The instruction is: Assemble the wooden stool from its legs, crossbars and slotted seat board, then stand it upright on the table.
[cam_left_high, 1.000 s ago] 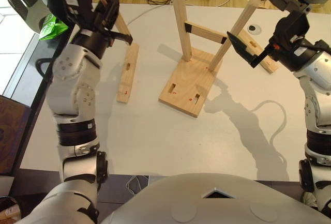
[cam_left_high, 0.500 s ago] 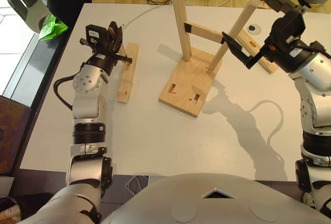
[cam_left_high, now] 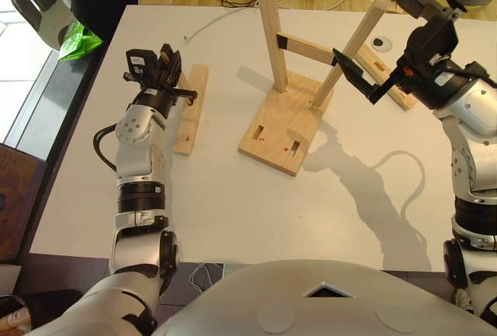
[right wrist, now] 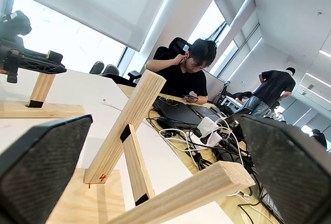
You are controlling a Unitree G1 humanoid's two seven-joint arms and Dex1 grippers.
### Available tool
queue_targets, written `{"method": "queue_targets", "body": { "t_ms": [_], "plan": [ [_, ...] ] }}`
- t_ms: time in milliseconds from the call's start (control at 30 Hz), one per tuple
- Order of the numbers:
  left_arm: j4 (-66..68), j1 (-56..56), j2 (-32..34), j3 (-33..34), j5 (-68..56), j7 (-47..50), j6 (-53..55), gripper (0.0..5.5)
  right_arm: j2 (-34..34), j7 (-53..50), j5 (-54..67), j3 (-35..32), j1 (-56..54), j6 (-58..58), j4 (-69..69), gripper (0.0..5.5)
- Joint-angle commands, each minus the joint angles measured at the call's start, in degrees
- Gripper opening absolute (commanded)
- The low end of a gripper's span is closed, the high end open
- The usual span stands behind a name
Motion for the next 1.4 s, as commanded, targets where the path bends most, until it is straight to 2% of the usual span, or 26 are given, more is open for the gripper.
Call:
{"method": "queue_targets", "body": {
  "t_ms": [33, 200, 367, 433, 733, 933, 1100, 1167, 1333, 1400],
  "plan": [
    [0.31, 0.99, -1.48, 0.66, 0.08, 2.62, 4.74, 0.41, -0.82, 0.55, -1.1, 0.82, 0.51, -0.88, 0.0, 5.4],
    [-2.38, 6.16, -3.68, 0.07, 1.63, 4.36, 1.24, 0.41, -0.98, 0.59, -1.59, 0.95, 0.9, -1.58, 0.07, 5.4],
    [-1.13, 12.65, -7.81, -2.03, 6.3, 6.13, -14.76, 0.41, -1.06, 0.82, -1.85, 1.31, 0.41, -2.24, 0.84, 5.4],
    [1.18, 13.92, -9.27, -2.58, 7.16, 6.61, -17.6, 0.41, -1.07, 0.98, -1.85, 1.33, 0.02, -2.39, 1.17, 5.4],
    [-0.31, 9.24, -9.49, -4.04, 3.46, 4.38, -2.34, 0.41, -0.65, 0.77, -1.83, 1.54, -0.5, -2.5, 1.41, 5.4],
    [-3.17, 8.93, -8.81, -4.16, 5.14, 5.28, -3.04, 0.41, -0.32, 0.4, -1.8, 1.59, -0.27, -2.53, 1.26, 5.4],
    [-7.77, 8.64, -9.49, -5.06, 6.36, 5.85, -6.05, 1.37, -0.26, 0.27, -1.91, 1.75, 0.3, -2.47, 1.06, 5.4],
    [-10.14, 8.04, -9.37, -4.97, 7.03, 6.77, -5.83, 1.57, -0.11, 0.28, -2.02, 1.98, 0.33, -2.51, 1.17, 5.4],
    [-17.77, 4.44, -7.4, -3.82, 8.04, 8.75, -2.14, 2.43, 0.55, -0.23, -2.34, 2.39, 0.83, -2.44, 0.95, 5.4],
    [-22.33, 1.33, -5.36, -3.66, 8.33, 8.4, 1.25, 2.56, 0.78, -0.63, -2.57, 2.56, 1.31, -2.54, 0.9, 5.4]
  ]
}}
